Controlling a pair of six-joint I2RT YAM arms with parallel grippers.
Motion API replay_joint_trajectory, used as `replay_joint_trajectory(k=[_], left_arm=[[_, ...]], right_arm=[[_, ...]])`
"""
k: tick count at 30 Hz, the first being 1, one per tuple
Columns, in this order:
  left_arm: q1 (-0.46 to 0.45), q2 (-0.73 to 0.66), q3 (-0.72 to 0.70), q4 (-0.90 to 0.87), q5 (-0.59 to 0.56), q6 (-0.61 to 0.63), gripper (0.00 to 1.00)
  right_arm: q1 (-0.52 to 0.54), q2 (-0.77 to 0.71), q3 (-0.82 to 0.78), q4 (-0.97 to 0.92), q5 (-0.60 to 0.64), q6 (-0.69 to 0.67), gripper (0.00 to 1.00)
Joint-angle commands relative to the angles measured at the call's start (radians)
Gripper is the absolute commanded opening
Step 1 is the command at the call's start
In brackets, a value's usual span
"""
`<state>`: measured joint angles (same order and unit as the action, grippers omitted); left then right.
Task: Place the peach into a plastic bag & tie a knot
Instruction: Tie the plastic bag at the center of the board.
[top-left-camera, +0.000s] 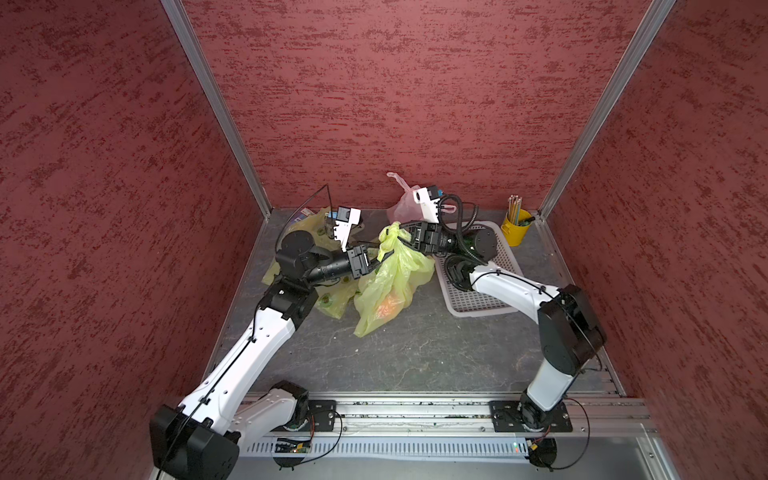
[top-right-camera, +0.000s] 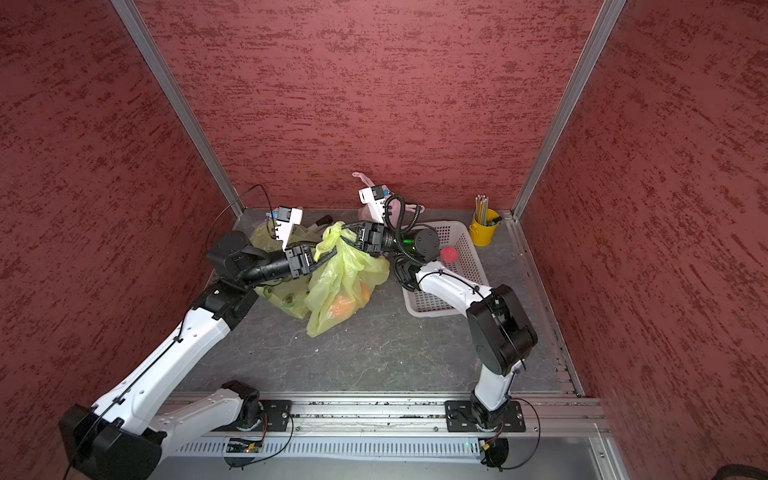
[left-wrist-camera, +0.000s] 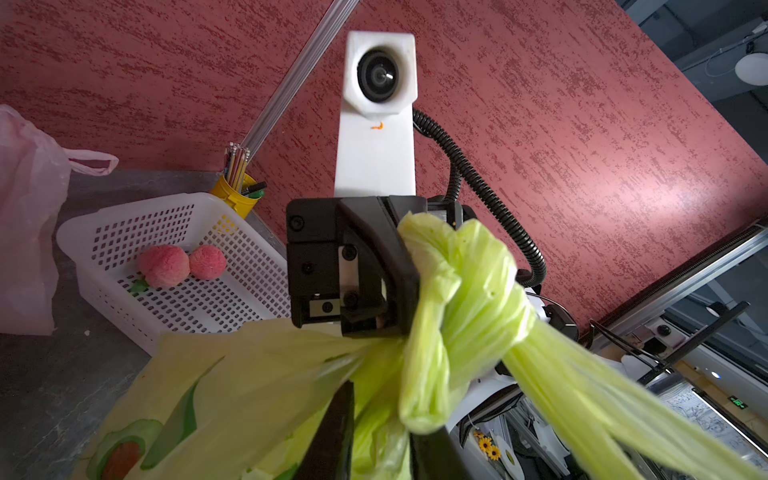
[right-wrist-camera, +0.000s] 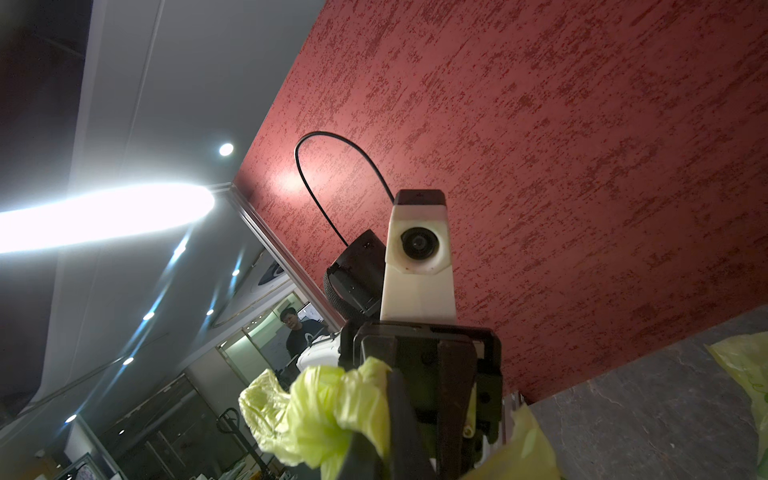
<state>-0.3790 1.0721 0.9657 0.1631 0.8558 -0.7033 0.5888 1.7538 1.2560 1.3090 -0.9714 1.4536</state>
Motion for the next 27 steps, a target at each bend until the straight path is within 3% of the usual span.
replay_joint_trajectory(k=[1, 7, 20, 27], left_arm=[[-0.009, 0.005, -0.017, 0.057, -0.03, -0.004, 0.22], [0.018, -0.015, -0.035, 0.075, -0.076, -0.024, 0.22], [0.038, -0.049, -0.053, 0.101, -0.039, -0.039, 0.32], [0.044, -0.074, -0.05, 0.086, -0.001, -0.02, 0.47]], right_arm=[[0.014, -0.014, 0.04, 0.026, 0.027, 0.011, 0.0], [0.017, -0.016, 0.039, 0.042, 0.022, 0.039, 0.0], [0.016, -0.005, 0.052, 0.062, 0.022, 0.06, 0.0], [0.017, -0.003, 0.063, 0.062, 0.016, 0.07, 0.0]])
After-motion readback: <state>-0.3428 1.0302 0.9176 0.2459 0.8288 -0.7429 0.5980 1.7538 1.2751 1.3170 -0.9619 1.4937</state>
